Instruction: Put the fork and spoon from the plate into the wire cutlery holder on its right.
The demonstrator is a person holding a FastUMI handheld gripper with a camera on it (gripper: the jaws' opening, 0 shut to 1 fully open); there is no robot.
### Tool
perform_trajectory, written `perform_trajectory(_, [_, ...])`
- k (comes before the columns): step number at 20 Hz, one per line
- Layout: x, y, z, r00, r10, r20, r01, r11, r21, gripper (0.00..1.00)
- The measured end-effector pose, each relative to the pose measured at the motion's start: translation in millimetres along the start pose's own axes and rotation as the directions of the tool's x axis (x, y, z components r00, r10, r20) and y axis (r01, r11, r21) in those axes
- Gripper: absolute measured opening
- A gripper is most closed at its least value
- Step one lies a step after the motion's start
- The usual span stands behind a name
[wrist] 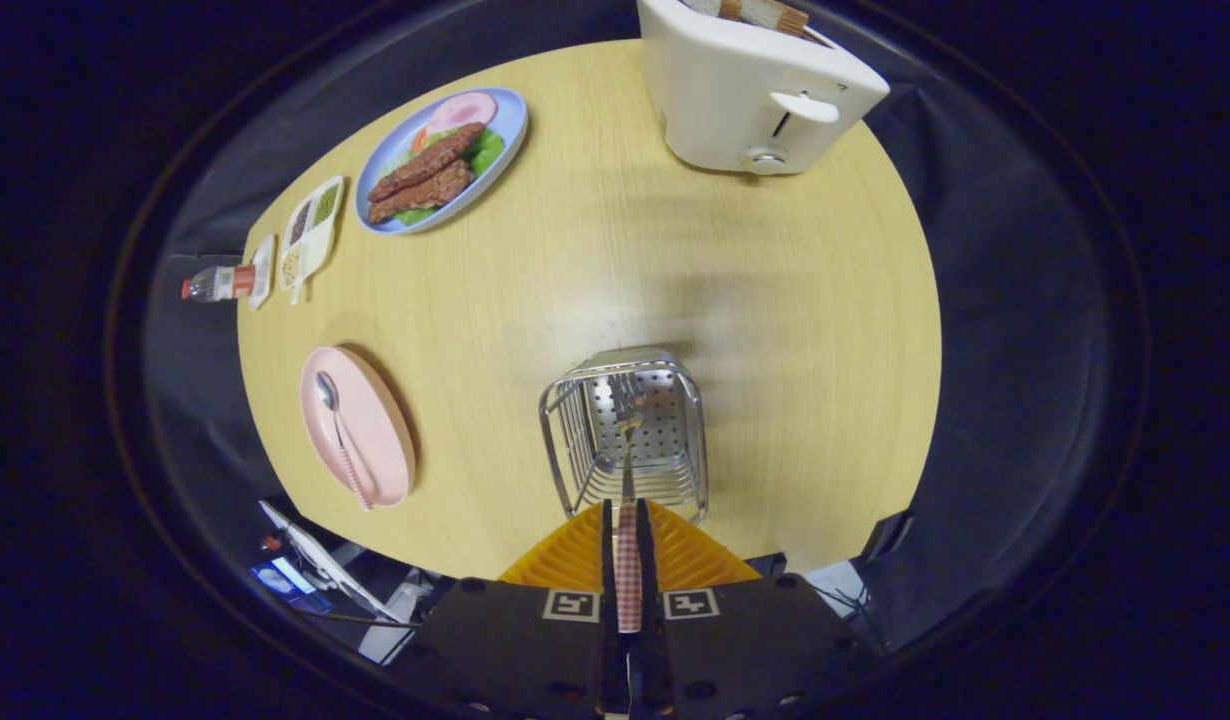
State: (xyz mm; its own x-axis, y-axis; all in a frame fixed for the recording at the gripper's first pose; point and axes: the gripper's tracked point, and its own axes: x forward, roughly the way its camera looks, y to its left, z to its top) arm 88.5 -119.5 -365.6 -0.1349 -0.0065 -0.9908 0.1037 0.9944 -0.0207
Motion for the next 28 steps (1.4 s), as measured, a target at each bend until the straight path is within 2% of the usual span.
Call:
perform_trajectory(3, [-8,14,-2,0.998,0.014,0.069,-0.012,1.000,-0.019,0.14])
perform_trajectory(6, [-16,35,-11,0.993,0.031,0.117,-0.026,0.999,-0.043,0.25])
perform_trajectory(8, [-22,50,-18,0.987,0.034,0.154,-0.024,0.997,-0.067,0.36])
perform_trajectory(11, [-29,73,-19,0.972,0.035,0.234,-0.018,0.997,-0.074,0.59])
perform_trajectory(15, [-28,112,-15,0.937,0.090,0.337,-0.057,0.993,-0.107,0.87])
perform_trajectory(19, [-21,154,-16,0.911,0.136,0.390,-0.096,0.988,-0.121,0.94])
perform_trajectory(21, [-12,170,-19,0.908,0.130,0.398,-0.082,0.987,-0.135,0.96])
perform_trajectory(28, [34,236,-40,0.938,0.112,0.327,-0.054,0.982,-0.182,0.96])
